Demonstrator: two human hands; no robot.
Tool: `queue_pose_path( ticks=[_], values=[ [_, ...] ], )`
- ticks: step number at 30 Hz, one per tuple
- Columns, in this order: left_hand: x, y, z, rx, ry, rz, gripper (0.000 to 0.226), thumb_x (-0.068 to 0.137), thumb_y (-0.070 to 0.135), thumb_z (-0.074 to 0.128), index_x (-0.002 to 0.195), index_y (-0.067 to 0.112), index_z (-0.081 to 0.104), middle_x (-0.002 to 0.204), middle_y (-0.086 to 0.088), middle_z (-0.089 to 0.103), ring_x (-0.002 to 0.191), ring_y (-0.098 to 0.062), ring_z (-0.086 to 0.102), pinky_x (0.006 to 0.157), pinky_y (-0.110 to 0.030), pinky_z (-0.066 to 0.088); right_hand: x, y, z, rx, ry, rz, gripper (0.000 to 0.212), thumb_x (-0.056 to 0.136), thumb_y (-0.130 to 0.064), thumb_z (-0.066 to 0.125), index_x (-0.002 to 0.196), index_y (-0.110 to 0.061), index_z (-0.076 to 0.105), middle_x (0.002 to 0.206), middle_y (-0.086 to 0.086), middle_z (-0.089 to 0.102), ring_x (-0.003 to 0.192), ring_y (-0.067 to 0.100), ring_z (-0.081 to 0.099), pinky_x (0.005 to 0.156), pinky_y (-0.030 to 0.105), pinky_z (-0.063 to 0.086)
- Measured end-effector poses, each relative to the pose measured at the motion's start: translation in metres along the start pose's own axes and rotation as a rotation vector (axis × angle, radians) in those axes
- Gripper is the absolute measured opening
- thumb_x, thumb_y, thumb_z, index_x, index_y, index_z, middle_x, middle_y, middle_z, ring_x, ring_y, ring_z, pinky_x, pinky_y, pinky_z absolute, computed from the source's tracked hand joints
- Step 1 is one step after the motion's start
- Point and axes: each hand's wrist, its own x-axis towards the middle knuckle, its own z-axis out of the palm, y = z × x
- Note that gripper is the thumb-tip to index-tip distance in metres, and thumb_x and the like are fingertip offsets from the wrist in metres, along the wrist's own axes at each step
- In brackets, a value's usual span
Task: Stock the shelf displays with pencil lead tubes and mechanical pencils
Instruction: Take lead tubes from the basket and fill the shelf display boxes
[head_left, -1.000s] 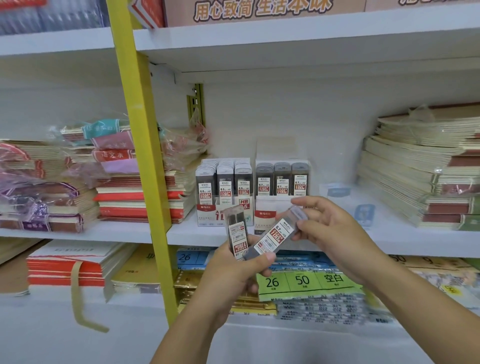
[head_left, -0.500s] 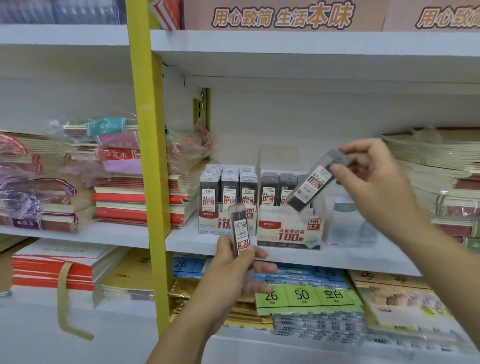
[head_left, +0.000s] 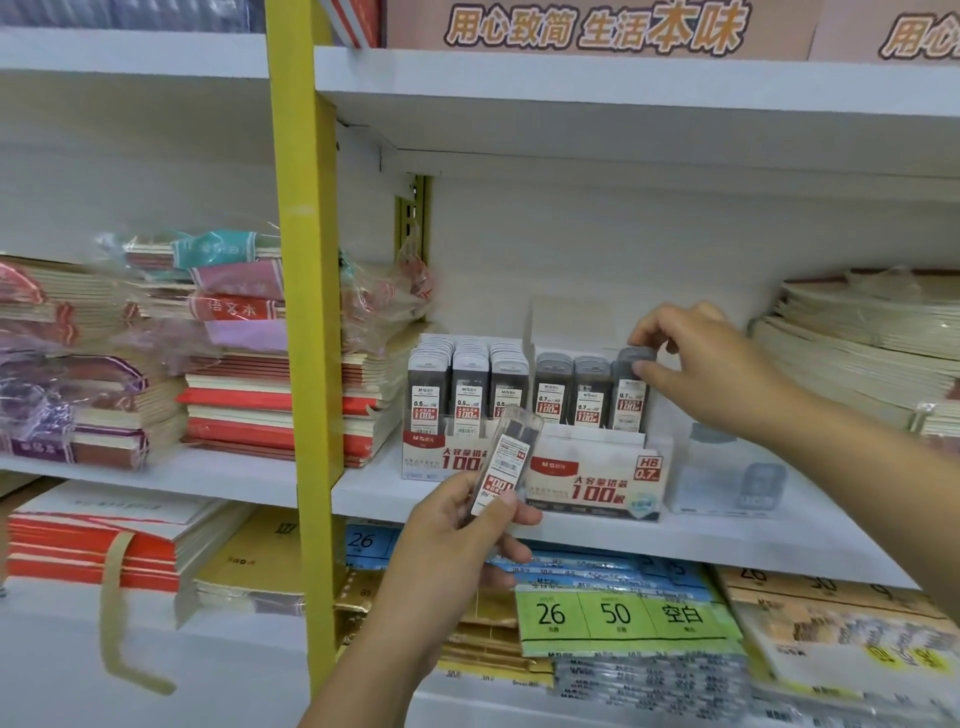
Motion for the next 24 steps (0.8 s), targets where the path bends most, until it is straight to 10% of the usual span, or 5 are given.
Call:
queue_pose_path(
  ticks=[8, 15, 24],
  values=[
    [-0.005, 0.005, 0.000, 0.015, -0.011, 0.021, 0.017, 0.098, 0.023, 0.062, 0.111, 0.034, 0.067, 0.093, 0.002, 0.078, 0.066, -0.008, 0.067, 0.053, -0.021, 0.052, -0.008, -0.010, -0.001, -0.108, 0.041, 0.069, 0.019, 0.094, -0.031, 0.056, 0.111, -0.030, 0.066, 0.103, -0.009, 0.049, 0.108, 0.011, 0.034, 0.087, 0.027, 0.028],
    [-0.018, 0.010, 0.002, 0.140, -0.052, 0.025, 0.016, 0.094, 0.031, 0.068, 0.109, 0.033, 0.073, 0.065, 0.002, 0.068, 0.051, -0.006, 0.053, 0.052, -0.016, 0.045, -0.077, -0.084, 0.016, 0.686, -0.058, 0.017, 0.032, 0.091, -0.033, 0.058, 0.119, -0.049, 0.055, 0.099, -0.024, 0.062, 0.087, -0.002, 0.060, 0.071, 0.013, 0.051],
    [-0.025, 0.013, -0.007, -0.041, -0.010, -0.004, 0.029, 0.090, 0.011, 0.072, 0.116, 0.015, 0.060, 0.101, -0.004, 0.079, 0.093, -0.018, 0.076, 0.066, -0.023, 0.059, -0.115, -0.077, 0.046, 1.101, -0.044, 0.407, 0.009, 0.088, -0.003, 0.067, 0.091, -0.012, 0.065, 0.086, -0.002, 0.075, 0.070, 0.015, 0.071, 0.060, 0.025, 0.056]
  ],
)
